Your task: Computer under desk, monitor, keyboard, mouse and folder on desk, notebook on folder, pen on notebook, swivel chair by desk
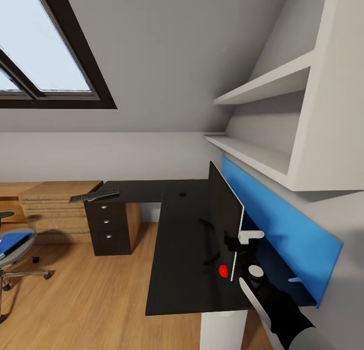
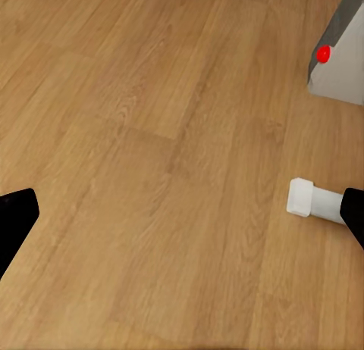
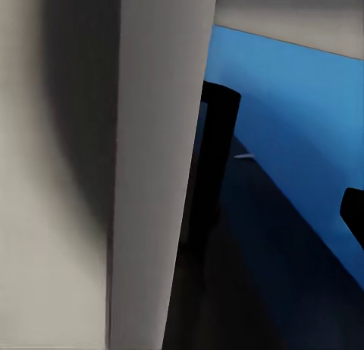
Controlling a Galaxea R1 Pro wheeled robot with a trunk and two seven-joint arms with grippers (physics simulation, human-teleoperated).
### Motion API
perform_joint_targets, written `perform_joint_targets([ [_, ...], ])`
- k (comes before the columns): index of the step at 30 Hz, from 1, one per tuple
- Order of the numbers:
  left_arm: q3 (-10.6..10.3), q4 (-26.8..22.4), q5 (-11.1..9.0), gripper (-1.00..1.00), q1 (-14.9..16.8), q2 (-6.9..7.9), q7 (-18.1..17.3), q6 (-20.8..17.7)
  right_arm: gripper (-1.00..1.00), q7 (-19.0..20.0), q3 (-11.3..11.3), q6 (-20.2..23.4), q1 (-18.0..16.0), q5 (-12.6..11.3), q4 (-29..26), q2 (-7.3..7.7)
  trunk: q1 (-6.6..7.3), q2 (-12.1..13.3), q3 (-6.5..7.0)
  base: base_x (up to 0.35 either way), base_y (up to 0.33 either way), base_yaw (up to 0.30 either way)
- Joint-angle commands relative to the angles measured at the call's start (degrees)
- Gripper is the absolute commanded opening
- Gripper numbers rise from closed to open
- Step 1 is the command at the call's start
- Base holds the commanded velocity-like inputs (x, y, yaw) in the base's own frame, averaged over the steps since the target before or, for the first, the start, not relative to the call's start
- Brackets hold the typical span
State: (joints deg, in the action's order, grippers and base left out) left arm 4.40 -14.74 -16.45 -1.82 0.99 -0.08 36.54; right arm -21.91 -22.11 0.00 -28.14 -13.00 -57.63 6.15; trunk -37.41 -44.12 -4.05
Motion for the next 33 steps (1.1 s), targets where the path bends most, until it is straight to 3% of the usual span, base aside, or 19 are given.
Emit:
perform_joint_targets([
  [1, 0.3, -0.1, 0.2, 1.0, 0.0, -0.03, 0.0, 0.0, 1.0, -0.5, -0.3, 0.0, -0.1, -0.6, 0.0, 0.09, -0.02, -0.1, -0.09, 0.001, 0.0, 0.0],
  [33, 0.3, -0.1, 0.2, 1.0, 0.0, -0.03, 0.2, 0.1, 1.0, -0.5, -0.4, -0.2, -0.1, -0.6, 0.5, 0.05, -0.02, -0.1, -0.09, -0.022, 0.0, 0.0],
])
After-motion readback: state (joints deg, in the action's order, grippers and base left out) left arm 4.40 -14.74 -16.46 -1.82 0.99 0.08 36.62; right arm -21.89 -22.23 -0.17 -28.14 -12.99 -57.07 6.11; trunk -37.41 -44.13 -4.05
